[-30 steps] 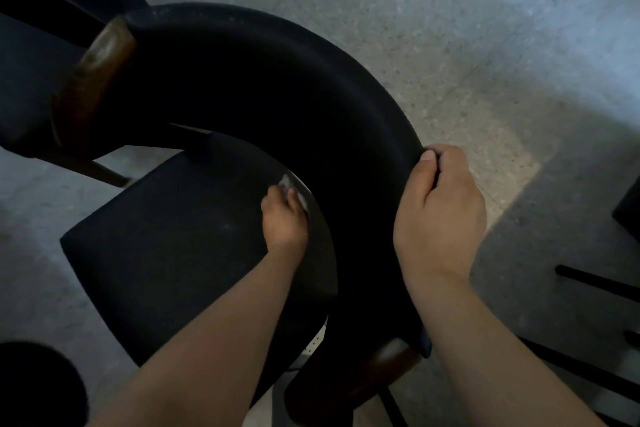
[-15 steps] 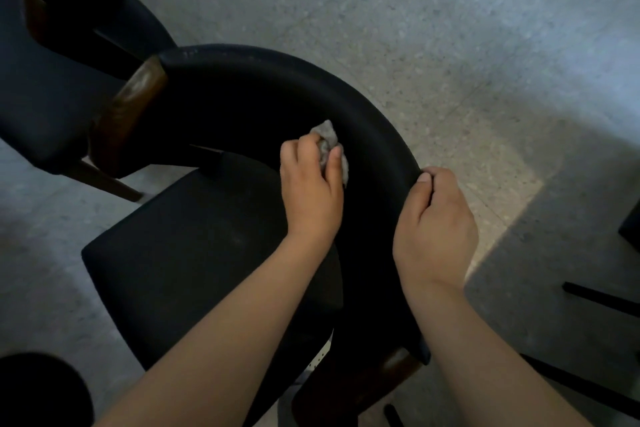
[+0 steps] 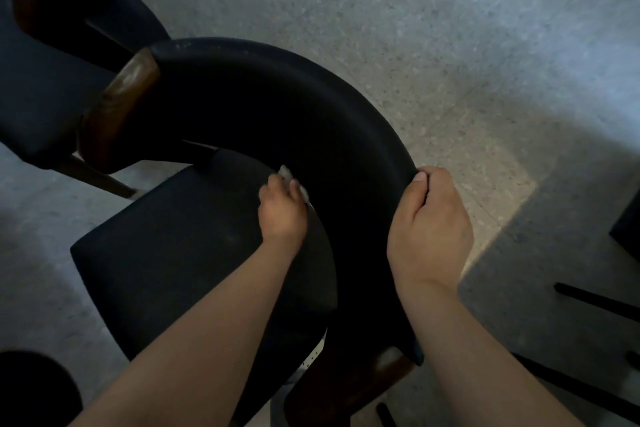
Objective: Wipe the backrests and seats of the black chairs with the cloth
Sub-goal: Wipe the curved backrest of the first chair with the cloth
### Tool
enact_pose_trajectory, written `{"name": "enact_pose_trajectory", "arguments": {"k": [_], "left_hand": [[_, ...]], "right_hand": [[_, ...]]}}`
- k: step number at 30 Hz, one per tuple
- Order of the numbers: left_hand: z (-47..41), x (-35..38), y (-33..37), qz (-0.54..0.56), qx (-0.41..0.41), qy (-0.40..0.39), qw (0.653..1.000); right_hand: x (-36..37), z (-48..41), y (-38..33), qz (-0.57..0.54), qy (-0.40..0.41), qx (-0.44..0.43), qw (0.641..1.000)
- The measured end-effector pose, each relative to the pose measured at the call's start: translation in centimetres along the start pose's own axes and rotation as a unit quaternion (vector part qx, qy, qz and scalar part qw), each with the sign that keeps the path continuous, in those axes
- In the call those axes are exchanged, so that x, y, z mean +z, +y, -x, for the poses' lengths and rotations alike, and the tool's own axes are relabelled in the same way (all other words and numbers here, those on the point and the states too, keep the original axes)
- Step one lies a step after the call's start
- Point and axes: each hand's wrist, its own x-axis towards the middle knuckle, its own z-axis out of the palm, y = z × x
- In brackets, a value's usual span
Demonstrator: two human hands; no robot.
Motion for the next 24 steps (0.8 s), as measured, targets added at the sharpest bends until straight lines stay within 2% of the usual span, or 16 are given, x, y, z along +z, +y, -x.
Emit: {"name": "enact_pose_trajectory", "arguments": {"k": [2, 6, 11, 15, 20, 24], "left_hand": [[0.1, -0.7, -0.9, -0.012, -0.011, -0.014, 1.0], [1.4, -2.5, 0.7, 0.016, 0.105, 0.018, 0.994], [3.7, -3.9, 6.6, 0.052, 0.243, 0.066, 0.966], [4.1, -3.6, 11.5, 0.018, 0.313, 0.091, 0.945], [2.8, -2.3, 13.0, -0.135, 0.321, 0.139, 0.927], [1.4, -2.7, 13.7, -0.166, 0.312, 0.169, 0.92]], "right_hand": [[0.0, 0.0, 0.0, 0.002, -0.001, 0.0, 1.0], [0.1, 0.0, 0.1, -0.004, 0.003, 0.002, 1.0], [0.0, 0.0, 0.0, -0.006, 0.004, 0.004, 1.0], [0.3, 0.0, 0.1, -0.015, 0.007, -0.001, 1.0], [0.4, 0.1, 0.3, -0.026, 0.008, -0.011, 1.0], [0.3, 0.0, 0.2, -0.029, 0.004, -0.009, 1.0]]}}
